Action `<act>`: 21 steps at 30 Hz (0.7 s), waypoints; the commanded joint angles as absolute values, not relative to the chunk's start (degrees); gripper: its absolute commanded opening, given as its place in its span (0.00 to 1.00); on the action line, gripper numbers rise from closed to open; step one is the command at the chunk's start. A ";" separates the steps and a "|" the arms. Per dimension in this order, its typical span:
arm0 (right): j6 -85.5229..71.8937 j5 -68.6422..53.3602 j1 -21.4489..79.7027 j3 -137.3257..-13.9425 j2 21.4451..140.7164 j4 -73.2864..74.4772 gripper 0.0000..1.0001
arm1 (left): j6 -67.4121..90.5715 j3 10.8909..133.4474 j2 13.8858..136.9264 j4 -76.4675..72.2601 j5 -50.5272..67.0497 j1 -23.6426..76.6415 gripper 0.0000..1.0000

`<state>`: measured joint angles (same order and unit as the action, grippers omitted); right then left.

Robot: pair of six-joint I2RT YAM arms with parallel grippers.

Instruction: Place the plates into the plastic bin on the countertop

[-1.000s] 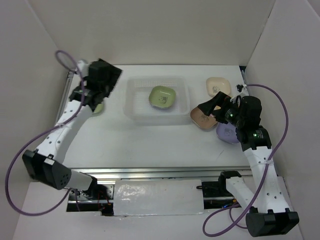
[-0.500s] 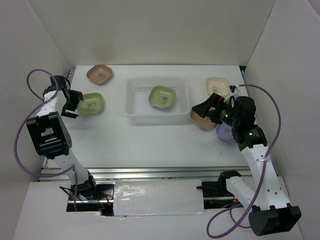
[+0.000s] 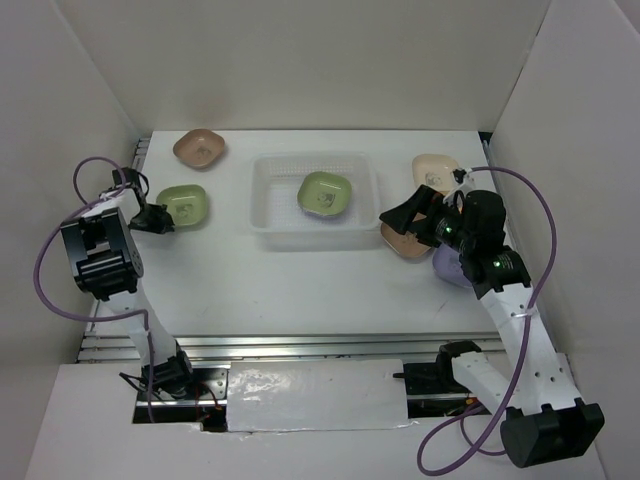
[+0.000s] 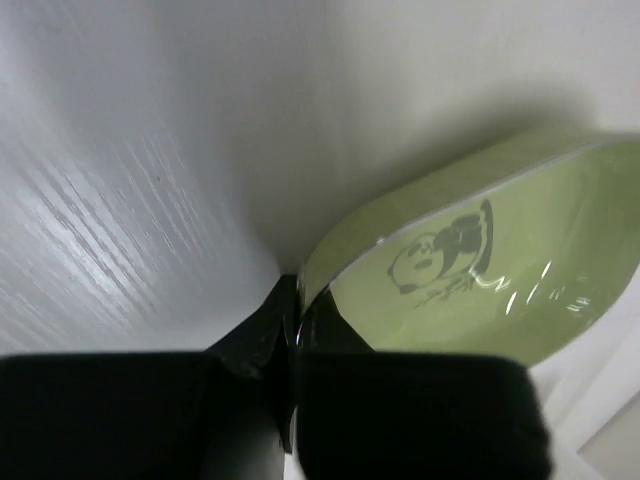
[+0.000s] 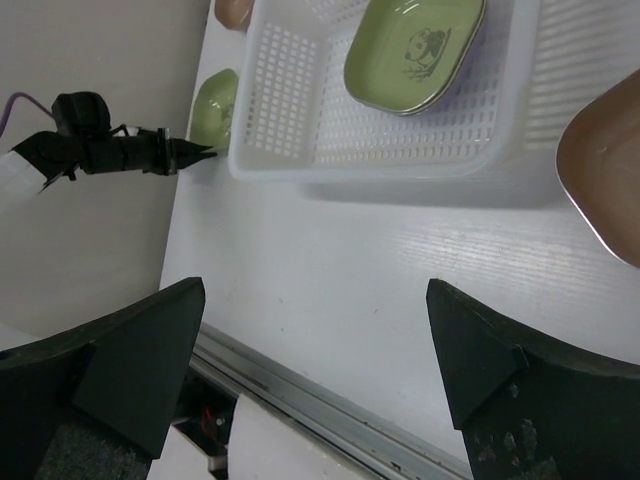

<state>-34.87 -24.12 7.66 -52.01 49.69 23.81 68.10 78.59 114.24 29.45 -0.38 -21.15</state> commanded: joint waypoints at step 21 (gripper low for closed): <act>-34.37 -20.57 8.70 -55.63 50.98 23.73 1.00 | 24.63 133.56 124.25 38.48 20.30 10.44 0.00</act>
<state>-34.89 -21.41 8.64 -52.84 51.94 23.81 36.05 125.14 114.63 26.59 13.04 5.89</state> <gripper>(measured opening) 0.998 0.052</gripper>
